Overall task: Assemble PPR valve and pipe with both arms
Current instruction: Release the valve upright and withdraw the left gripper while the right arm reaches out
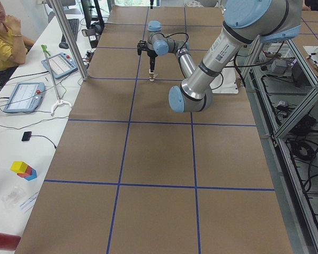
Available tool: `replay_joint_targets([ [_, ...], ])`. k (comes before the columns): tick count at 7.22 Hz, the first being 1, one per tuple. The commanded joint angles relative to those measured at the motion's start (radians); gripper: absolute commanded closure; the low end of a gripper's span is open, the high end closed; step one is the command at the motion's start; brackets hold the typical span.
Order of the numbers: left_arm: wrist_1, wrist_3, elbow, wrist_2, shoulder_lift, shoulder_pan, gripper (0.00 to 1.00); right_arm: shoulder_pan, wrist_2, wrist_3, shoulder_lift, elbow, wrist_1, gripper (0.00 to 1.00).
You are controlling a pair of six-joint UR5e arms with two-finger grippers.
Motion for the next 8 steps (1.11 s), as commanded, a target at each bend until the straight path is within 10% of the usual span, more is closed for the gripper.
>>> replay_joint_targets([
  [1, 0.122, 0.229, -0.277, -0.002, 0.201, -0.051, 0.0, -0.118, -0.006, 0.207, 0.002, 0.086, 0.003, 0.0],
  [4, 0.121, 0.578, -0.325, -0.149, 0.404, -0.228, 0.0, -0.247, -0.059, 0.384, -0.036, 0.199, 0.004, 0.0],
  [8, 0.113, 0.756, -0.325, -0.173, 0.49, -0.299, 0.0, -0.523, -0.293, 0.646, -0.239, 0.213, 0.368, 0.0],
])
